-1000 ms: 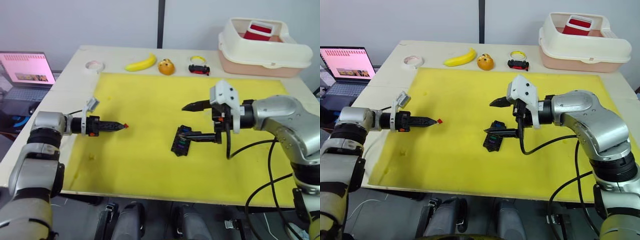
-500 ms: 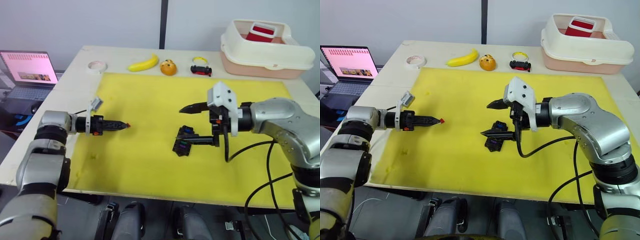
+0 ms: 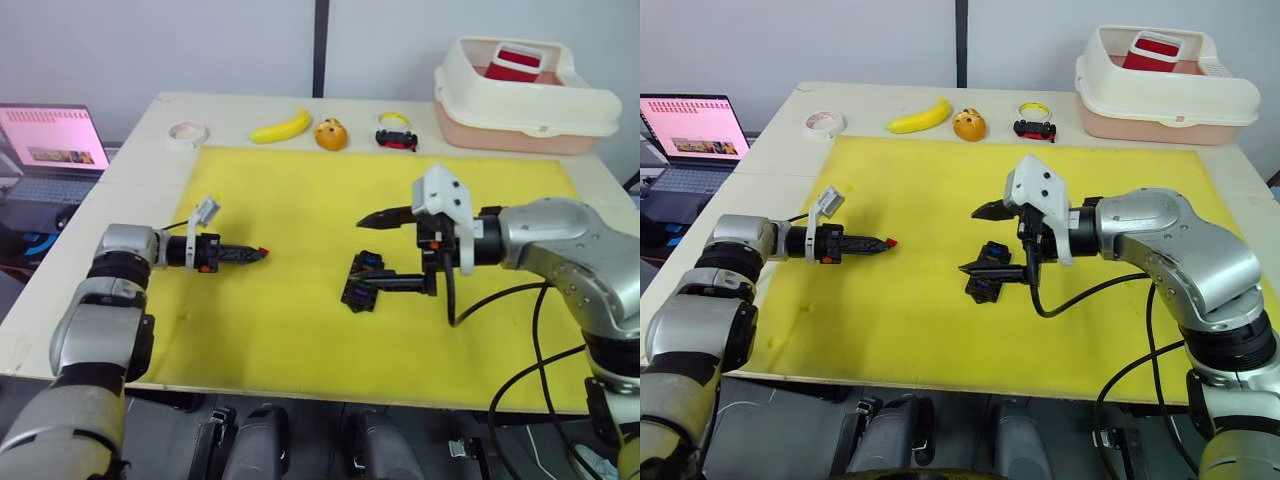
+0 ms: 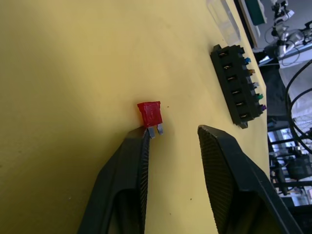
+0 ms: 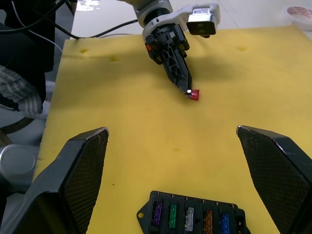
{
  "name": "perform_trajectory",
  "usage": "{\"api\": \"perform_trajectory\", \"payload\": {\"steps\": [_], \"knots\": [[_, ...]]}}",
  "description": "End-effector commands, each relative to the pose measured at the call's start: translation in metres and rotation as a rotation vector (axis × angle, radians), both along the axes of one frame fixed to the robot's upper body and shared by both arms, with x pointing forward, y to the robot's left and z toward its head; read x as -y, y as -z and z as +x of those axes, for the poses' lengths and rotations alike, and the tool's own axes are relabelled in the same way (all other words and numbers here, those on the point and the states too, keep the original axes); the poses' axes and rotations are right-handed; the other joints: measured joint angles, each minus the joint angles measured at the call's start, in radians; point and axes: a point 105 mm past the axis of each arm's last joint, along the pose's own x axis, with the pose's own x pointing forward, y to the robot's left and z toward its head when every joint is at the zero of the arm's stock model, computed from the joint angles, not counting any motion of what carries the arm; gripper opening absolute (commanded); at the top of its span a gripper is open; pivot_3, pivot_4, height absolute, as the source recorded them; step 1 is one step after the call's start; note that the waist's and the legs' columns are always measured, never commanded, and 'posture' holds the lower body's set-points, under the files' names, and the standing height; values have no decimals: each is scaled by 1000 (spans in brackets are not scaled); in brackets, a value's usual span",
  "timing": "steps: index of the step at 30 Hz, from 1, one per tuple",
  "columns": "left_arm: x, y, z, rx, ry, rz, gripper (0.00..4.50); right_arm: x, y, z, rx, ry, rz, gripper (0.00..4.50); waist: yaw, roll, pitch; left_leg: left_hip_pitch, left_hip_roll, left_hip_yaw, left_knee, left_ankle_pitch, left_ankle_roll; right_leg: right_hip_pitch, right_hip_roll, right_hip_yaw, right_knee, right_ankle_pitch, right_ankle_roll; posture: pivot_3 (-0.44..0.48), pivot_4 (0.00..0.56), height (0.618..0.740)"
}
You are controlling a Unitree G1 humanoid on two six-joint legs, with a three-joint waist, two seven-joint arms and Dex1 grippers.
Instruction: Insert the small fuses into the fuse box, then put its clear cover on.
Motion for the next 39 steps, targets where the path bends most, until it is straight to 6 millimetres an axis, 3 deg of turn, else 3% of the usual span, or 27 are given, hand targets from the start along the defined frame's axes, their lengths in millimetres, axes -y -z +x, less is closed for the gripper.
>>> {"api": "perform_trajectory", "payload": {"steps": [1, 17, 21, 22, 28, 38, 39], "knots": [[-1, -6, 4, 24, -11, 4, 1587, -3, -6, -6, 30, -16, 11, 4500, 0, 0, 0, 0, 0, 0, 0, 0, 0, 0, 0, 0, 0, 0, 0, 0, 150, 740], [-34, 5, 8, 24, -188, 34, 1587, -6, -4, -9, 10, -29, 22, 4500, -17, 0, 0, 0, 0, 0, 0, 0, 0, 0, 0, 0, 1, 0, 0, 0, 150, 740], [-37, 10, 6, 18, -193, 40, 192, -6, -4, -9, 8, -32, 23, 4500, -20, 0, 0, 0, 0, 0, 0, 0, 0, 0, 0, 0, 1, 0, 0, 0, 150, 740], [-37, 11, 5, 16, -186, 42, 83, -6, -4, -9, 8, -33, 22, 4500, -20, 0, 0, 0, 0, 0, 0, 0, 0, -1, 0, 0, 1, 0, 0, 0, 150, 740], [-29, 13, 4, 22, -161, 18, 83, -6, -3, -10, 5, -41, 16, 4500, -21, 0, 0, 1, 1, 0, -1, 0, 0, -1, 0, 0, 1, 0, 0, 0, 150, 740], [-21, -2, 9, 29, -164, -44, 83, -8, -1, -12, -3, -37, 20, 4500, -19, 0, 0, 0, 0, 0, 0, 0, 0, -1, 0, 0, 1, 0, 0, 0, 150, 740], [-23, -4, 10, 28, -173, -47, 308, -8, -1, -11, -6, -36, 17, 4500, -19, 0, 0, 0, 0, 0, 0, 0, 0, -1, 0, 0, 1, 0, 0, 0, 150, 740]]}}
